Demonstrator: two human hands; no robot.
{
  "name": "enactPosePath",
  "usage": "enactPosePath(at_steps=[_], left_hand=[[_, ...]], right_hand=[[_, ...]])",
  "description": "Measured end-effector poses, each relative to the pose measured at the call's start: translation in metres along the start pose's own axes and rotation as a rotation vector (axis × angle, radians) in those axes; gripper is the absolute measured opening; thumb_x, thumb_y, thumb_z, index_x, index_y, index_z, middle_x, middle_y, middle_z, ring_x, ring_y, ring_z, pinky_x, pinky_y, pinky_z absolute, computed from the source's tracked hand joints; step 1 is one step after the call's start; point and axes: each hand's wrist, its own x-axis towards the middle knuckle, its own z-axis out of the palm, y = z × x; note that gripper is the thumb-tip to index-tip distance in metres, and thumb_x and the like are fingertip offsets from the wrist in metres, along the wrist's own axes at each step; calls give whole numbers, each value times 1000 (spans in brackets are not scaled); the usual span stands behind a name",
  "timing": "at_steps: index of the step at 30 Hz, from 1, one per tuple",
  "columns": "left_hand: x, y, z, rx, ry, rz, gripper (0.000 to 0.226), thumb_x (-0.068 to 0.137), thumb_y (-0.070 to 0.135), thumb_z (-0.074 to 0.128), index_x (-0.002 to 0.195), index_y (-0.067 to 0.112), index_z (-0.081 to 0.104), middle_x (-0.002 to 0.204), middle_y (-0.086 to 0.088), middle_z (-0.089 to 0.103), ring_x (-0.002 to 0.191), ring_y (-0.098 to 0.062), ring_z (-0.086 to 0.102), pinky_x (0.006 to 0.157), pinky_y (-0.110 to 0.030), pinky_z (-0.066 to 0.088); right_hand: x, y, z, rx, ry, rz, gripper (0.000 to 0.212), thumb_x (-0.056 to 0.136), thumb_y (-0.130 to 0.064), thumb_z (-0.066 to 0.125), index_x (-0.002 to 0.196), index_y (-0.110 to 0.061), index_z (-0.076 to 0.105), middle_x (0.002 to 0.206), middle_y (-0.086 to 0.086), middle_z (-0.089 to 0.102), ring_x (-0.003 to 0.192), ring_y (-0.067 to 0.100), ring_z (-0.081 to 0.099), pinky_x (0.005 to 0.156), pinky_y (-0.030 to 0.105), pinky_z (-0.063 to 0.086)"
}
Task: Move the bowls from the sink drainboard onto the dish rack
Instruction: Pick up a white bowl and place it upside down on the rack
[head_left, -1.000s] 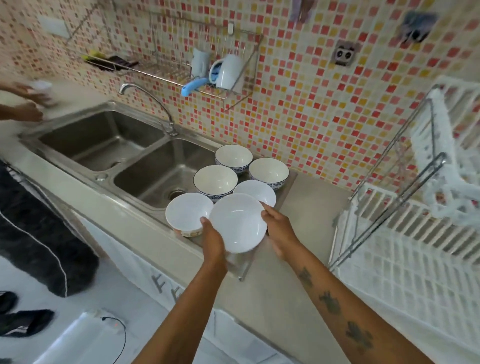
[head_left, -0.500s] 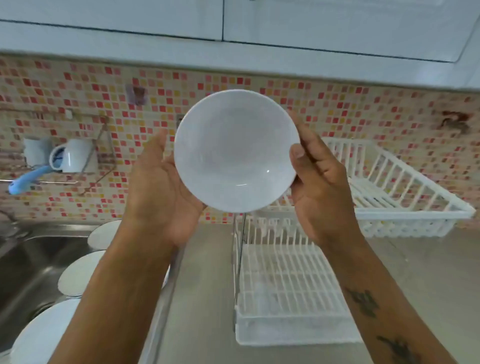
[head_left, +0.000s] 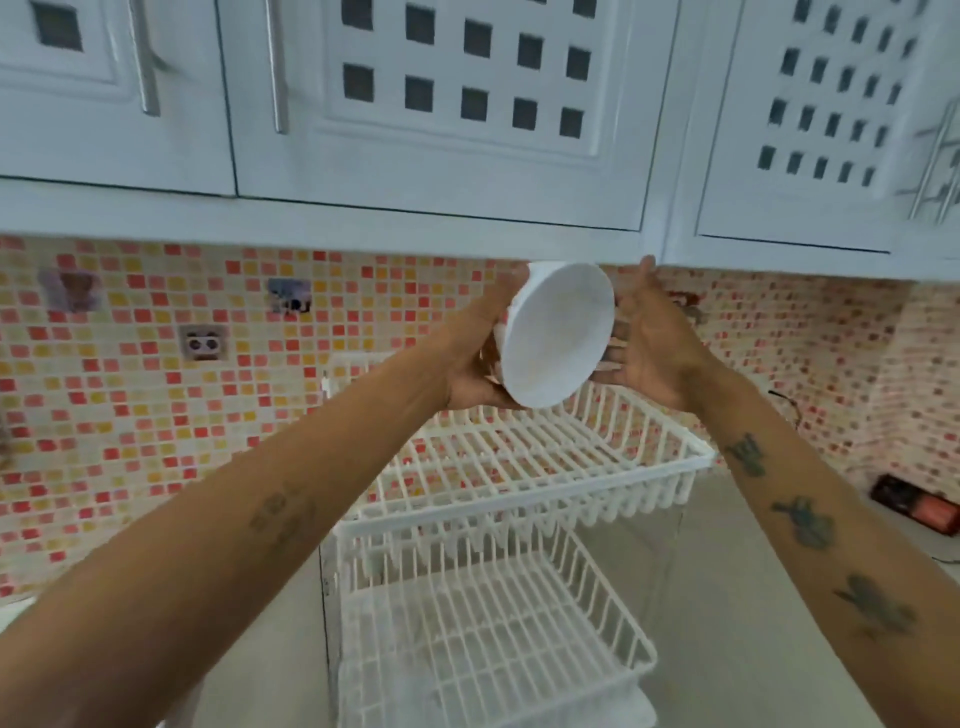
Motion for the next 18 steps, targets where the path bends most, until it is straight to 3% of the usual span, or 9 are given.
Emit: enactPosePath(at_steps=[3, 4, 7, 9, 10, 12, 14, 16, 18], left_hand=[[26, -15, 14, 108, 56, -43, 43, 83, 58, 61, 99, 18, 58, 95, -10, 58, 82, -28, 60, 88, -50, 52], [40, -23, 16, 211, 91, -35, 47, 81, 60, 63, 100, 17, 58, 89, -10, 60, 76, -26, 61, 84, -46, 52], [75, -48, 21, 369, 168, 1, 95, 60, 67, 75, 130, 11, 44, 99, -10, 62, 74, -23, 62, 60, -29, 51], [83, -61, 29, 506, 240, 84, 105, 56, 65, 79, 138, 19, 32, 121, -10, 54, 94, -23, 61, 62, -32, 55], [87, -68, 31, 587, 253, 119, 110, 55, 62, 81, 142, 23, 27, 132, -11, 45, 108, -26, 57, 74, -38, 58], [90, -78, 34, 715, 241, 151, 118, 59, 53, 85, 150, 27, 15, 146, -11, 28, 128, -31, 45, 92, -44, 56], [91, -85, 34, 775, 205, 131, 124, 61, 46, 87, 153, 28, 5, 152, -10, 18, 133, -35, 41, 90, -45, 57], [94, -89, 31, 865, 173, 109, 130, 61, 39, 89, 154, 28, 0, 153, -12, 14, 130, -39, 45, 81, -43, 59], [91, -92, 33, 1007, 137, 113, 132, 62, 35, 90, 155, 27, -4, 154, -14, 10, 133, -40, 43, 88, -43, 57]], right_hand=[[21, 16, -22, -155, 0, 209, 78, 86, -75, 17, 131, -20, 49, 122, 18, 57, 109, 36, 57, 98, 49, 46], [27, 23, -27, -185, -1, 250, 79, 87, -74, 19, 127, -15, 52, 111, 18, 59, 100, 34, 58, 95, 47, 47], [38, 41, -33, -268, -23, 352, 66, 88, -71, 29, 104, -15, 60, 81, 12, 54, 73, 25, 50, 75, 37, 47], [47, 54, -36, -285, -56, 390, 62, 86, -71, 37, 106, -18, 62, 75, 9, 53, 64, 20, 47, 65, 32, 43], [50, 61, -37, -301, -71, 403, 60, 85, -70, 42, 111, -19, 63, 80, 8, 59, 68, 21, 54, 67, 33, 46], [54, 72, -40, -296, -42, 438, 54, 85, -61, 53, 119, -18, 61, 105, 10, 67, 95, 27, 66, 89, 41, 54], [52, 79, -41, -303, -5, 452, 45, 87, -46, 60, 118, -14, 59, 111, 13, 66, 106, 33, 65, 96, 51, 52], [50, 86, -41, -366, 8, 446, 36, 87, -35, 64, 114, -12, 60, 105, 13, 67, 102, 34, 64, 95, 52, 52], [50, 94, -39, -417, 21, 448, 37, 88, -29, 63, 117, -7, 58, 108, 14, 66, 104, 35, 62, 97, 52, 49]])
